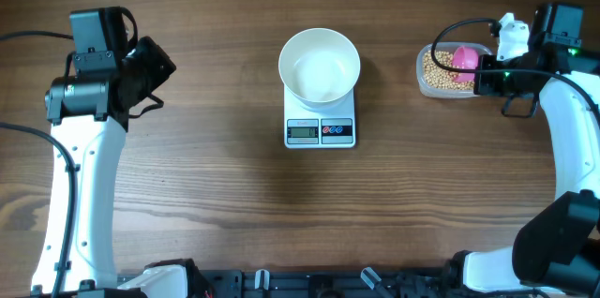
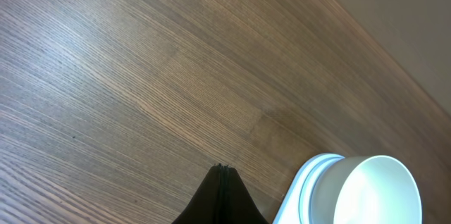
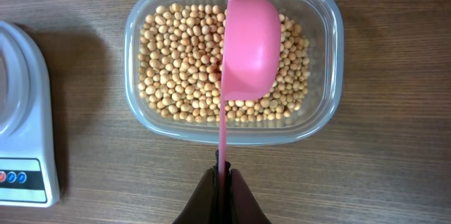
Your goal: Scoop item into bowl and weigh 150g on scale
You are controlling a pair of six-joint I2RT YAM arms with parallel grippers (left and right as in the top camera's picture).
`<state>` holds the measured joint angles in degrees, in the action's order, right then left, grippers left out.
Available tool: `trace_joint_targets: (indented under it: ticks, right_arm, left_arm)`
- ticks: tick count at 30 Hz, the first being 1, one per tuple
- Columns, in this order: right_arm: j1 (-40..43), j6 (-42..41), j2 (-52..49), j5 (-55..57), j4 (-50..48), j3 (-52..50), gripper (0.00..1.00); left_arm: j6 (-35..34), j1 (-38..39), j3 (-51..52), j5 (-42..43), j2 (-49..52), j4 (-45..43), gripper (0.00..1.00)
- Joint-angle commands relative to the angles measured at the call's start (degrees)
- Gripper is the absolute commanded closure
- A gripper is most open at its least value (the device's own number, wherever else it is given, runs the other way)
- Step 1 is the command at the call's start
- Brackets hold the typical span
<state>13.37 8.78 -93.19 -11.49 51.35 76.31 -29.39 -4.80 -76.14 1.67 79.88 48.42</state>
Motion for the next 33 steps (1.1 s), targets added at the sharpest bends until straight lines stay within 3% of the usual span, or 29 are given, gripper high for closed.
trace_joint_targets:
  ticks: [1,27,33]
  right_arm:
    - [-0.5,-1.6,-1.2,-4.4,0.1,-0.7,0.96]
    - [0.0,-9.0,-5.6,-10.1,1.9,-0.7,0.95]
    - [1.5,-9.1,-5.6,-16.4,2.0,-0.7,0.96]
  left_arm:
    - [0.7,-0.2,0.0,0.9,0.5,-0.1,0.96]
    - [0.7,-0.2,0.0,0.9,0.5,0.7,0.96]
    - [0.7,-0.2,0.0,0.9,0.5,0.7,0.96]
